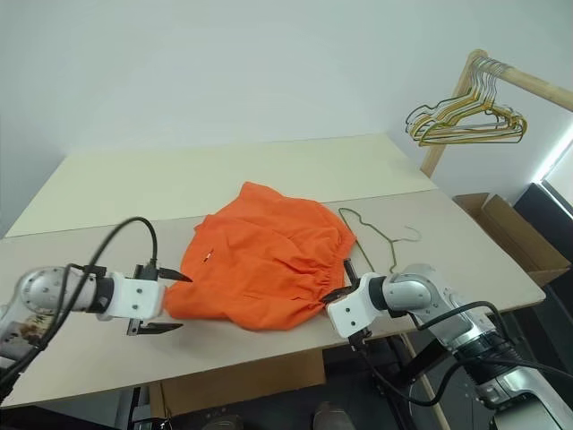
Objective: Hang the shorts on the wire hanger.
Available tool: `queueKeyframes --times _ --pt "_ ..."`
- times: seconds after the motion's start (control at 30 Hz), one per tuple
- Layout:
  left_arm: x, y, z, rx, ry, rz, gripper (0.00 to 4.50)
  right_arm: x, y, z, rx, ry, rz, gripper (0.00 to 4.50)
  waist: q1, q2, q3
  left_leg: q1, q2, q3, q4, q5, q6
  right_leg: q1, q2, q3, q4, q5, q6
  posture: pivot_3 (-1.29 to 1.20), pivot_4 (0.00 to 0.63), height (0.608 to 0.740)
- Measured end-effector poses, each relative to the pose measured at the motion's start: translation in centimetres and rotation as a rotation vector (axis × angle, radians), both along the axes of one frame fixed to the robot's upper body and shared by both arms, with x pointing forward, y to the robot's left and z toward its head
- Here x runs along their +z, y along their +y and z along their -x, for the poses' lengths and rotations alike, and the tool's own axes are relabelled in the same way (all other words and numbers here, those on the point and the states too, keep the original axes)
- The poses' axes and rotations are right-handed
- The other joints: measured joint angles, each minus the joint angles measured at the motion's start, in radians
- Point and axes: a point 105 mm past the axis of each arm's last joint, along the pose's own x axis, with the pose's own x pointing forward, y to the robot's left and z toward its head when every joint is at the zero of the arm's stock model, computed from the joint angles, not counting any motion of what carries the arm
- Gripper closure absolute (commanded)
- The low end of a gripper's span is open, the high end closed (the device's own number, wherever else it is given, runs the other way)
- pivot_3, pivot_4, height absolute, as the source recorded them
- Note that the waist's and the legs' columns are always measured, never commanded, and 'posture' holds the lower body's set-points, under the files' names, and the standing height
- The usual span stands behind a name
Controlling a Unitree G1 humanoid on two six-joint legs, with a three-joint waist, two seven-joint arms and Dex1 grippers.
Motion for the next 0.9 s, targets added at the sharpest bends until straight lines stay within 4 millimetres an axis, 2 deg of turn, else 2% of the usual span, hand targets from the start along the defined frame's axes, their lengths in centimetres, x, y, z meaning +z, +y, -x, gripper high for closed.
queueKeyframes --times 0.13,0.3,0.43,0.77,0.8,0.9 --pt "-1.7 0.4 0.1 -0.004 0.003 -0.09 0.02 0.3 0.1 -0.1 -0.006 -0.009 -0.004 4.5 0.001 0.0 0.0 0.0 0.0 0.0 0.0 0.0 0.0 0.0 0.0 0.0 0.0 0.0 0.0 -0.07 0.0 0.74" --pt "-2.2 0.9 -2.0 0.052 -0.076 -0.128 0.02 0.4 0.0 -0.1 -0.012 -0.013 -0.006 4.5 0.006 0.002 -0.001 0.009 0.0 0.001 -0.003 0.0 0.0 0.008 -0.001 0.001 -0.001 0.0 0.0 -0.08 0.0 0.74" --pt "-2.5 0.7 -3.4 0.092 -0.1 -0.11 0.96 0.5 0.0 -0.1 -0.011 -0.015 -0.006 4.5 0.004 0.002 -0.001 0.014 0.0 0.002 -0.005 0.0 0.0 0.011 -0.001 0.002 -0.001 -0.001 0.0 -0.08 0.0 0.74" --pt "-3.1 0.0 -4.0 0.12 -0.07 -0.067 4.33 0.9 0.0 -0.2 -0.025 -0.019 -0.017 4.5 0.001 0.002 -0.001 0.011 0.0 0.003 -0.006 0.0 0.0 0.008 -0.001 0.004 -0.001 -0.001 0.0 -0.08 0.0 0.74" --pt "-3.1 0.1 -4.1 0.123 -0.067 -0.068 4.47 0.9 0.0 -0.2 -0.025 -0.019 -0.017 4.5 0.001 0.002 -0.001 0.011 0.0 0.003 -0.006 0.0 0.0 0.008 -0.001 0.004 -0.001 -0.001 0.0 -0.08 0.0 0.74" --pt "-3.1 0.3 -3.5 0.087 -0.032 -0.076 4.47 0.9 0.0 -0.2 -0.025 -0.019 -0.018 4.5 0.0 0.002 -0.001 0.01 0.0 0.003 -0.006 0.0 0.0 0.006 -0.001 0.004 -0.001 -0.001 0.0 -0.08 0.0 0.74"
